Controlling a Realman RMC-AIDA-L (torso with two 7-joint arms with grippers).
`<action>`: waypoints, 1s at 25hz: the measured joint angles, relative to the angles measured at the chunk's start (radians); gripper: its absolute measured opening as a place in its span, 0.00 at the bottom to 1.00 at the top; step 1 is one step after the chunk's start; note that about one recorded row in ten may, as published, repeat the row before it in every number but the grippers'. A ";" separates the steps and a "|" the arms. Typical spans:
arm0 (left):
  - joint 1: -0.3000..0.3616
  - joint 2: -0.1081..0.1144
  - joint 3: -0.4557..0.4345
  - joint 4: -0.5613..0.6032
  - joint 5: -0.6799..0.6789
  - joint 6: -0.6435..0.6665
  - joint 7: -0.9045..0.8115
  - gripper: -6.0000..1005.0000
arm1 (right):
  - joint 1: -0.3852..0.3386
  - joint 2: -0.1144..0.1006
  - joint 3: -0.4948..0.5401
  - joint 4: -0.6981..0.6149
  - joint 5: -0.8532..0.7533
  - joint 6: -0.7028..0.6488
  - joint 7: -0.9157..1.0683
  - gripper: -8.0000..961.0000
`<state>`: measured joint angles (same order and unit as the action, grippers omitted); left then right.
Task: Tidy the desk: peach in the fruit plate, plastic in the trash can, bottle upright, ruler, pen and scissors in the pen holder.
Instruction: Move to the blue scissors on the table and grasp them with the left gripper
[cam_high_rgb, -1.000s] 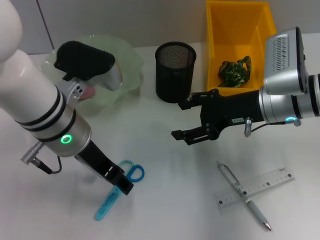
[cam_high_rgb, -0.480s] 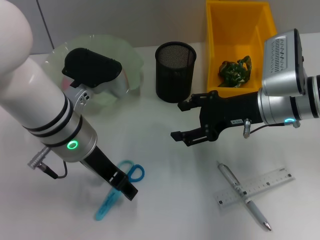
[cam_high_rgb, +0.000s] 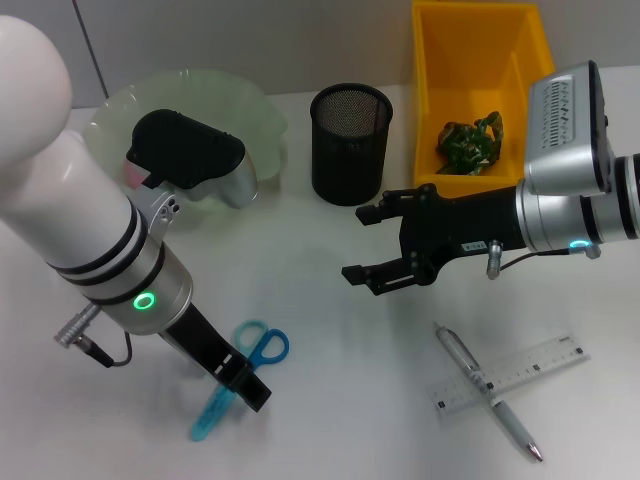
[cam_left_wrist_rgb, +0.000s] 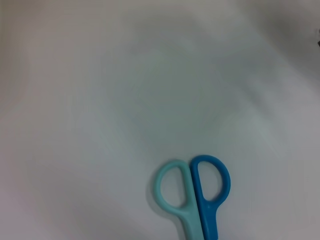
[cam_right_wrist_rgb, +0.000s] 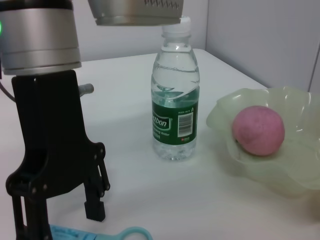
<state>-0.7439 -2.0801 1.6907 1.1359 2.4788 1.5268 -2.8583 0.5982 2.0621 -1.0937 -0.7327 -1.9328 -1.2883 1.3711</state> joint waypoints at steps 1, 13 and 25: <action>0.000 0.000 0.000 0.000 0.000 0.000 0.000 0.77 | 0.000 0.000 0.000 0.000 0.000 0.000 0.000 0.85; 0.001 0.000 0.025 -0.002 0.012 0.003 0.001 0.77 | -0.002 0.001 0.000 0.002 0.000 0.000 0.000 0.85; -0.005 0.000 0.054 -0.001 0.022 -0.001 0.008 0.63 | -0.002 0.001 0.000 0.003 0.000 0.000 0.000 0.85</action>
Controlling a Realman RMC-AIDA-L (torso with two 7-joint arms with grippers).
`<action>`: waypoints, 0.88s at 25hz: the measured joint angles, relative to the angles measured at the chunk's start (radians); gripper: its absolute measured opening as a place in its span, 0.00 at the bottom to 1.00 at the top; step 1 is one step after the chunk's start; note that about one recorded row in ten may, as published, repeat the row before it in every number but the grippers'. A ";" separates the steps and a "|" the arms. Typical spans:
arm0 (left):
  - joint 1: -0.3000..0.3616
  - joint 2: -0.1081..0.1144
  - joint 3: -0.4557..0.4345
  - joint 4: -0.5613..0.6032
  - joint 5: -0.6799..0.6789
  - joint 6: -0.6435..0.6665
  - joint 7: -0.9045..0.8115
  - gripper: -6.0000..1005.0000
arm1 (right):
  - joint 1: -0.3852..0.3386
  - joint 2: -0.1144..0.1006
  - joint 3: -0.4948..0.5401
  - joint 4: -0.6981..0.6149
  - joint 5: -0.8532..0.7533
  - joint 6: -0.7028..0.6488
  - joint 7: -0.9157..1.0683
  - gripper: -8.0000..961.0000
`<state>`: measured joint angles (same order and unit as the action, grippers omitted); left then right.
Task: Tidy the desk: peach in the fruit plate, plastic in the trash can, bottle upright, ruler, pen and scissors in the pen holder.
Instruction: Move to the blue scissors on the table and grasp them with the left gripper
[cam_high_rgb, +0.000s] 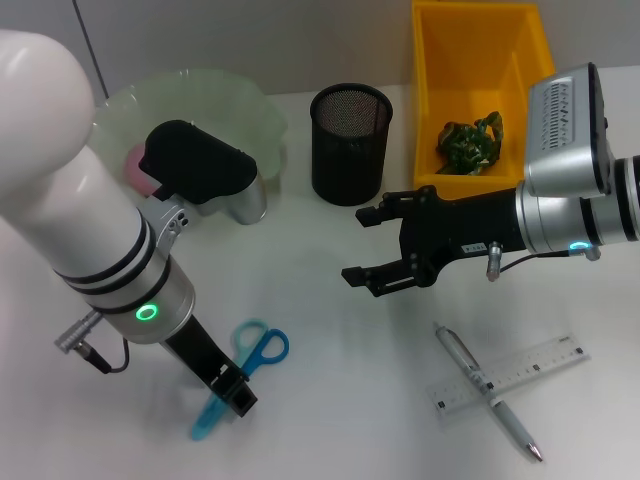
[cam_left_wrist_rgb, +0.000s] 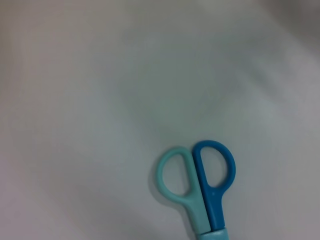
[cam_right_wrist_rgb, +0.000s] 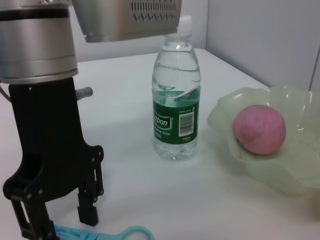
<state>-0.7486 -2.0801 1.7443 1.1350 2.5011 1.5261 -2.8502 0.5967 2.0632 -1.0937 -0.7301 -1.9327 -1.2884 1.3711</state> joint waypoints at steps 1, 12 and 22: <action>-0.001 0.000 0.000 0.004 0.001 0.000 0.000 0.62 | 0.000 0.000 0.000 0.000 0.000 0.000 0.000 0.85; -0.004 0.000 0.002 0.001 0.004 0.003 0.010 0.55 | -0.002 0.000 0.000 0.000 0.000 0.001 0.000 0.85; -0.010 0.000 0.015 0.000 0.005 0.010 0.011 0.41 | -0.002 0.000 -0.001 0.000 0.000 0.001 0.001 0.85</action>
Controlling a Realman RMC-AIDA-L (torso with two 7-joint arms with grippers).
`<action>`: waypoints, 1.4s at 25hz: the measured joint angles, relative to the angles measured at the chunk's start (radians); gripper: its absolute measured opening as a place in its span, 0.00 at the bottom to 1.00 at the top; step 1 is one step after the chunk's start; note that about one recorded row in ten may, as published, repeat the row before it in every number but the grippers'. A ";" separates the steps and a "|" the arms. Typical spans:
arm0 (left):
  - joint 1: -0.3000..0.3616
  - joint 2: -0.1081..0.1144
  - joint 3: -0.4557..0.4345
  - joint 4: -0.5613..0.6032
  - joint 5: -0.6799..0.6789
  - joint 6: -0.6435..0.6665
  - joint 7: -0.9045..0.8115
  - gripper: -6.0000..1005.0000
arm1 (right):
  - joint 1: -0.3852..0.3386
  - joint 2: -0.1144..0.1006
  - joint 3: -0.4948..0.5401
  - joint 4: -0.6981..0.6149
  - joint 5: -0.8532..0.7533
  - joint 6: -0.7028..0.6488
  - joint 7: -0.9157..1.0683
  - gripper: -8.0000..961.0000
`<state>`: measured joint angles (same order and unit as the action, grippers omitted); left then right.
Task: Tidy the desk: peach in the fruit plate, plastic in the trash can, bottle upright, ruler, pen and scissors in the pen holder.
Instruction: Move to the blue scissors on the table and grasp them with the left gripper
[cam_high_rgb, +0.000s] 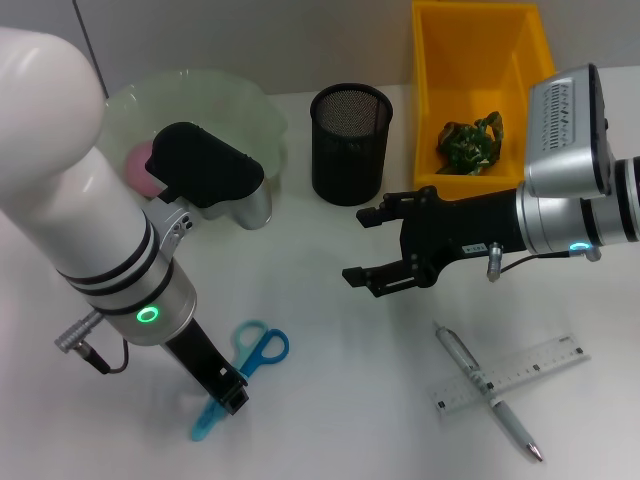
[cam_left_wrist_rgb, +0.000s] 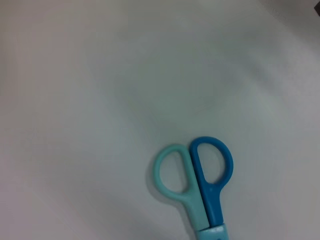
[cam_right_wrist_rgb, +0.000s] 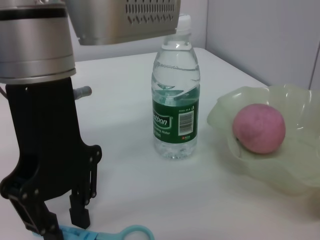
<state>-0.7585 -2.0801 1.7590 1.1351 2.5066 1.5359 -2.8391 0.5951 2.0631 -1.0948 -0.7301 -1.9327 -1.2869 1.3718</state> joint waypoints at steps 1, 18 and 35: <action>0.000 0.000 0.000 0.000 0.000 0.000 0.000 0.39 | 0.000 0.000 0.000 0.000 0.000 0.000 0.000 0.85; -0.008 0.000 0.011 -0.018 0.000 0.000 -0.008 0.35 | 0.000 0.001 -0.005 0.003 0.000 0.000 0.001 0.85; -0.008 0.000 0.012 -0.028 -0.002 -0.009 -0.011 0.34 | -0.002 0.002 -0.006 0.003 0.000 -0.002 0.001 0.85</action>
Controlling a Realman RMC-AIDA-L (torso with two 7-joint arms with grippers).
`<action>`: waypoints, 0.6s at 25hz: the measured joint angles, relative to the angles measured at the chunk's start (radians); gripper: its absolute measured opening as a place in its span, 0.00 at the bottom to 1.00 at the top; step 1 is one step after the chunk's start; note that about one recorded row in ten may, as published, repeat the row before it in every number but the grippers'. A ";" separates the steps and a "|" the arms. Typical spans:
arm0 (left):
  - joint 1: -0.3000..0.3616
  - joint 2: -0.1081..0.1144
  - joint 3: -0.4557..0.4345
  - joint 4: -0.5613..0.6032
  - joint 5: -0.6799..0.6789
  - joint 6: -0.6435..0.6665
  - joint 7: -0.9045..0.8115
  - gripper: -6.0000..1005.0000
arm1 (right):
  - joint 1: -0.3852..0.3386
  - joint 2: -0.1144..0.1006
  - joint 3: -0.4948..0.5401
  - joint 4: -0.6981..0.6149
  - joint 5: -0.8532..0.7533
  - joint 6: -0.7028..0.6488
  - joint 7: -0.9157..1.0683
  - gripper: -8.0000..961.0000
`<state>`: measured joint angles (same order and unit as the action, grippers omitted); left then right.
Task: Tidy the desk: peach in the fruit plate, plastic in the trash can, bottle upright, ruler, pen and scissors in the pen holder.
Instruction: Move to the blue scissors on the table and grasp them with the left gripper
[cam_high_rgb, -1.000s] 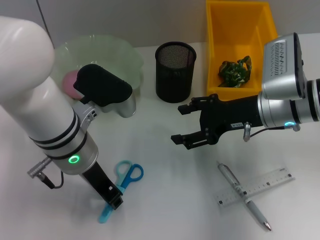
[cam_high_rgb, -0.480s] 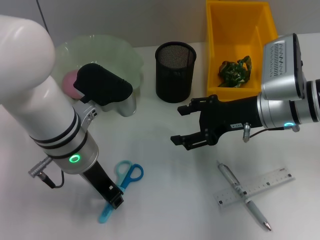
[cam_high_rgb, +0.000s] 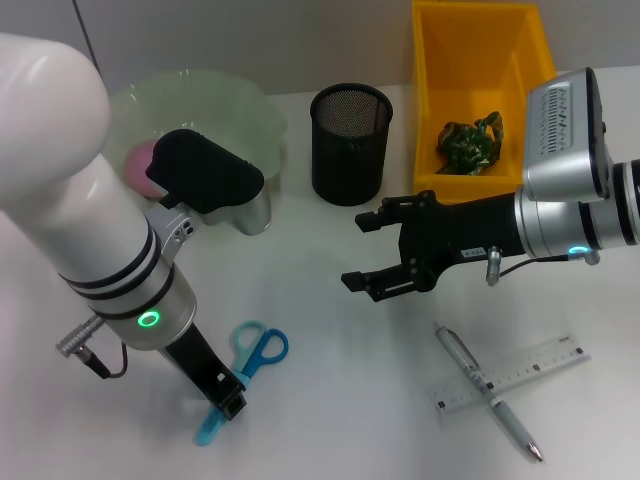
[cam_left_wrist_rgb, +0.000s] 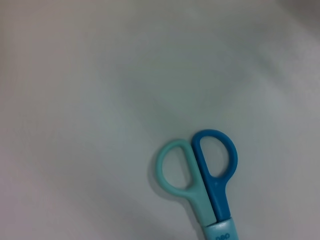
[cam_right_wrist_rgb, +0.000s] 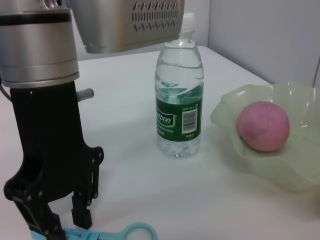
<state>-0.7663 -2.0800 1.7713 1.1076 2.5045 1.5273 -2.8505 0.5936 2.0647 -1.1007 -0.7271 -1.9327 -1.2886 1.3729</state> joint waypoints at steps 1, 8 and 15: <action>0.000 0.000 0.000 0.000 0.000 0.000 0.000 0.34 | 0.000 0.000 0.000 0.000 0.000 0.000 0.000 0.85; 0.003 0.000 0.010 0.000 0.001 -0.001 0.001 0.34 | 0.000 0.000 0.001 0.000 0.000 -0.003 0.000 0.85; 0.003 0.000 0.014 0.000 0.002 0.000 0.006 0.26 | 0.000 0.000 0.004 0.000 0.000 -0.008 0.000 0.85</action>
<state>-0.7629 -2.0801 1.7856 1.1075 2.5063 1.5269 -2.8443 0.5936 2.0646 -1.0969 -0.7271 -1.9327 -1.2963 1.3729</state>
